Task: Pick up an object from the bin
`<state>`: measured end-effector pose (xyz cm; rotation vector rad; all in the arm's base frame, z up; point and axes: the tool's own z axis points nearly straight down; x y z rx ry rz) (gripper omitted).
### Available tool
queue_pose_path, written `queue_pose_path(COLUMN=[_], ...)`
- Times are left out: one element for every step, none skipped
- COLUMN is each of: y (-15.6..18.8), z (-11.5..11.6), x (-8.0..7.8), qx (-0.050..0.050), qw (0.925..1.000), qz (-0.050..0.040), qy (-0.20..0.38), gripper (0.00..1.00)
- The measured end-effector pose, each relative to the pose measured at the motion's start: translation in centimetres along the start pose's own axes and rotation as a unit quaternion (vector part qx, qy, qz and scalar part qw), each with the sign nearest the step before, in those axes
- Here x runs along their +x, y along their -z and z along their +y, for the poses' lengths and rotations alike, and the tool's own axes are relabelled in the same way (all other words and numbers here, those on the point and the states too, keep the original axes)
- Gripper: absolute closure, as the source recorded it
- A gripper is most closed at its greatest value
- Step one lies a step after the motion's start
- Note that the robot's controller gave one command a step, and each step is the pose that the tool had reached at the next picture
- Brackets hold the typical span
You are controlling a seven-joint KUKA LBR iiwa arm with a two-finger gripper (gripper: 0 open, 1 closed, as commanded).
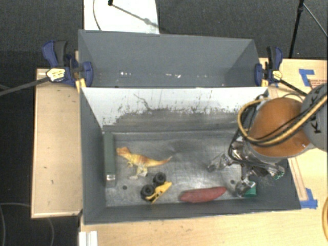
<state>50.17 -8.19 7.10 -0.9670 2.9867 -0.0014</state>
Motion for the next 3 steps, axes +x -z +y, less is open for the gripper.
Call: queue_pose_path(y=[0.7,0.7,13.4], z=[9.5,9.5,10.3], x=[-6.2,-6.2,-8.3], qx=[0.003,0.003,-0.001], qw=[0.9767,0.9767,0.9751], qz=[-0.0061,-0.0059,-0.0003], qy=[0.214,0.214,0.222], gripper=[1.0,1.0,1.0])
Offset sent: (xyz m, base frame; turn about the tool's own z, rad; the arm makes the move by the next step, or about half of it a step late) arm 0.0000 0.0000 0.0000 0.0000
